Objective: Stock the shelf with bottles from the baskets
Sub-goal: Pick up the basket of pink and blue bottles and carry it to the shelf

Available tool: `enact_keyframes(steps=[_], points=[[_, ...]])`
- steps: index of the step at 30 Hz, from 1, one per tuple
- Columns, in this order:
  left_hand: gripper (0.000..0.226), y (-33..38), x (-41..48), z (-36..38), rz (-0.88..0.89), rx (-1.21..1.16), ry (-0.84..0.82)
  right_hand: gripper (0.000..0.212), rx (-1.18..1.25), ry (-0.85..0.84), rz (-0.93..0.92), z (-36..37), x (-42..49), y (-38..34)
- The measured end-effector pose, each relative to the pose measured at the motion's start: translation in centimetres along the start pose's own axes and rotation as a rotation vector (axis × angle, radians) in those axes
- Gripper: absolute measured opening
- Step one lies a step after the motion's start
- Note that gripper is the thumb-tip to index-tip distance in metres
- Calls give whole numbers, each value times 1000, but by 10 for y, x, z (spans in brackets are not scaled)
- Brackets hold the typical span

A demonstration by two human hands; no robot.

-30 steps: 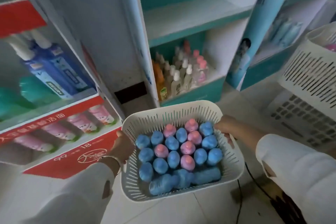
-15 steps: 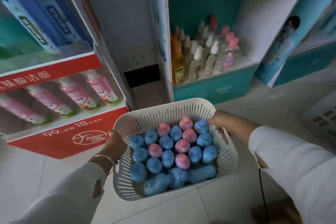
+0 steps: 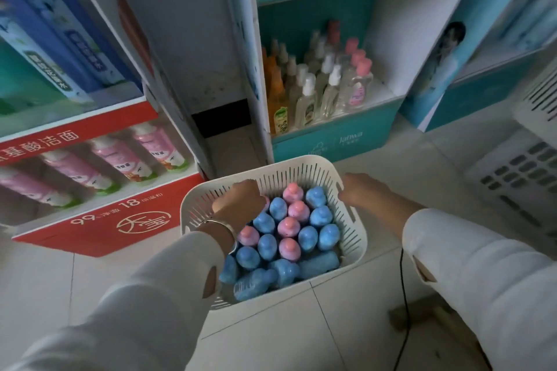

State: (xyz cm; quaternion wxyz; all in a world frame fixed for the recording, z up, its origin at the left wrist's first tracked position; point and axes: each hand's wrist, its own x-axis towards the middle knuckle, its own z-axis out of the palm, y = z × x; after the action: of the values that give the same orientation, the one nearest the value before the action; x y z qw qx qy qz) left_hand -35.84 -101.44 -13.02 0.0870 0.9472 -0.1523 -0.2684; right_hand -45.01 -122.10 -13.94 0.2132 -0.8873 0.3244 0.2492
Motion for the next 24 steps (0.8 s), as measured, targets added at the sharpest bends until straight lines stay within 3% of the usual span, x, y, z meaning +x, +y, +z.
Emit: enact_keyframes(steps=[7,13,24], points=[[29,48,-55,-54,59,30,-86,34,-159,-22,14,-62,-68,2],[30,103,-119,-144,64,28,-45,29,-68,68,13,-152,-143,-6],[19,159,-265,-318,285,67,-21,23,24,221,-102,-309,-307,-44]])
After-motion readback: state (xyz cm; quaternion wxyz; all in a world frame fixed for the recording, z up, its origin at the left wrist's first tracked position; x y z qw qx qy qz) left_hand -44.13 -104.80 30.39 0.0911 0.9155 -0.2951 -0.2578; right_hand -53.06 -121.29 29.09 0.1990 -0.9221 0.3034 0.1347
